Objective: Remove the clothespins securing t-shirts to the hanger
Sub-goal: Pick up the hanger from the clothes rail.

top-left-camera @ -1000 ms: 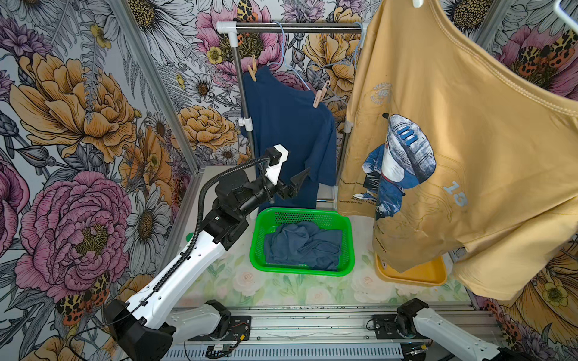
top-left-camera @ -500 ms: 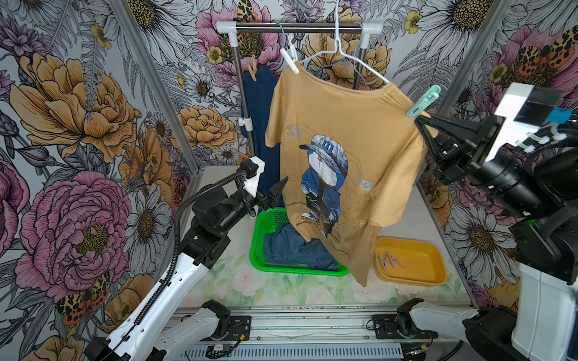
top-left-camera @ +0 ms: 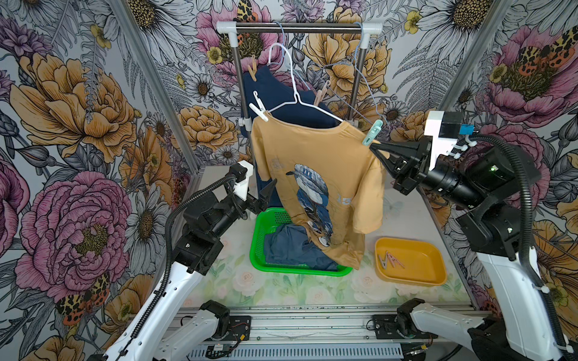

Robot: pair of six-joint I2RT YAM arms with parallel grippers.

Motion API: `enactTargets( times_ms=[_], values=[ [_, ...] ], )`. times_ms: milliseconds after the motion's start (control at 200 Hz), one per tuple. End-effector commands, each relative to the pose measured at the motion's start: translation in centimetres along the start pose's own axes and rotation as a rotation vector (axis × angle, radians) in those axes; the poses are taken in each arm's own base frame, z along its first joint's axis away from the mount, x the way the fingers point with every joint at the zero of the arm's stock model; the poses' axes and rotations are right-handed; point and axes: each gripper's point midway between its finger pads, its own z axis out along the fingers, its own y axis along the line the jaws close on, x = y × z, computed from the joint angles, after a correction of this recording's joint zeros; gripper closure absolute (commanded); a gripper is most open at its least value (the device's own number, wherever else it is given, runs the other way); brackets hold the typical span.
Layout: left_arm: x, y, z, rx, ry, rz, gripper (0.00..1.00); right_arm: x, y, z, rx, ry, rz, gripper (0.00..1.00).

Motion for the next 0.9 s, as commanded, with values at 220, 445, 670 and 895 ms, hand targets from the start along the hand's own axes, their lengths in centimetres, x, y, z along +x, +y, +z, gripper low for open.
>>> enactTargets(
  times_ms=[220,445,670,895],
  values=[
    [-1.8,0.3,0.1,-0.004,-0.028,-0.038,0.2,4.6,-0.1,-0.2,-0.084,-0.187,0.073,1.0],
    [-4.4,0.3,1.2,0.027,-0.054,-0.126,0.19,10.8,-0.4,-1.0,-0.052,-0.115,0.1,1.0],
    [-7.0,-1.9,4.4,0.217,-0.055,-0.292,0.22,13.7,-0.2,-1.6,-0.042,-0.081,0.086,1.0],
    [-7.7,-3.7,6.2,0.269,-0.044,-0.246,0.25,14.8,-0.3,-1.5,-0.044,-0.056,0.077,1.0]
  ],
)
